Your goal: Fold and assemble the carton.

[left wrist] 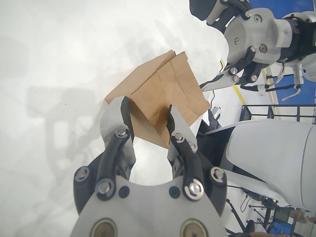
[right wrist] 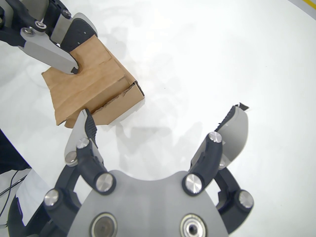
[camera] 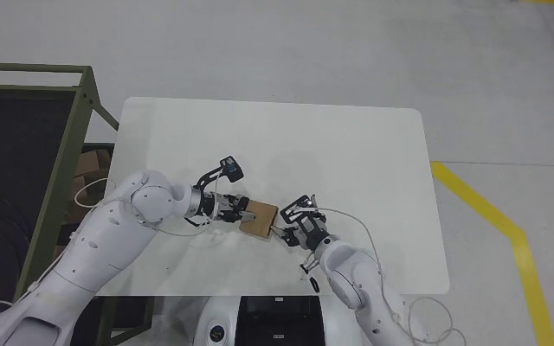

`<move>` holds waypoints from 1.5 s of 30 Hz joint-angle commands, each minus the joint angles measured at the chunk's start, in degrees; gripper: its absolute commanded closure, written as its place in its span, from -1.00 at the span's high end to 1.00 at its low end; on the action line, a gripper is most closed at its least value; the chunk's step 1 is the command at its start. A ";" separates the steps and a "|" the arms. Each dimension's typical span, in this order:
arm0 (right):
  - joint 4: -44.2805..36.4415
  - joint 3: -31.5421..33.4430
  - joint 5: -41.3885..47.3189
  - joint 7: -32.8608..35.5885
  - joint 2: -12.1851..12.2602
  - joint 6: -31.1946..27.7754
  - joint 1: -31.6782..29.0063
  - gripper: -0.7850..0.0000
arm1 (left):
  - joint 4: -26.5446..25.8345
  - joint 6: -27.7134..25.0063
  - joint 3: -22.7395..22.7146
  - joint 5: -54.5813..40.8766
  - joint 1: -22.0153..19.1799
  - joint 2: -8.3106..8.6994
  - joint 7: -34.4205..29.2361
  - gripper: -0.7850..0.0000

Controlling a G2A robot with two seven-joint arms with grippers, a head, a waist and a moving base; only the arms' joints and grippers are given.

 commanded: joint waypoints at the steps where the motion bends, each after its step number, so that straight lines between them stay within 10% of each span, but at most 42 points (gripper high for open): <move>1: 0.41 -0.38 0.12 0.35 -0.08 0.28 0.55 1.00 | 0.09 0.08 0.04 -0.11 -0.03 -0.03 0.01 -0.22; 45: -2.53 -0.60 -0.59 -5.29 0.70 3.53 -1.80 1.00 | 0.47 0.07 0.42 -0.10 -0.54 -0.38 -0.40 -0.21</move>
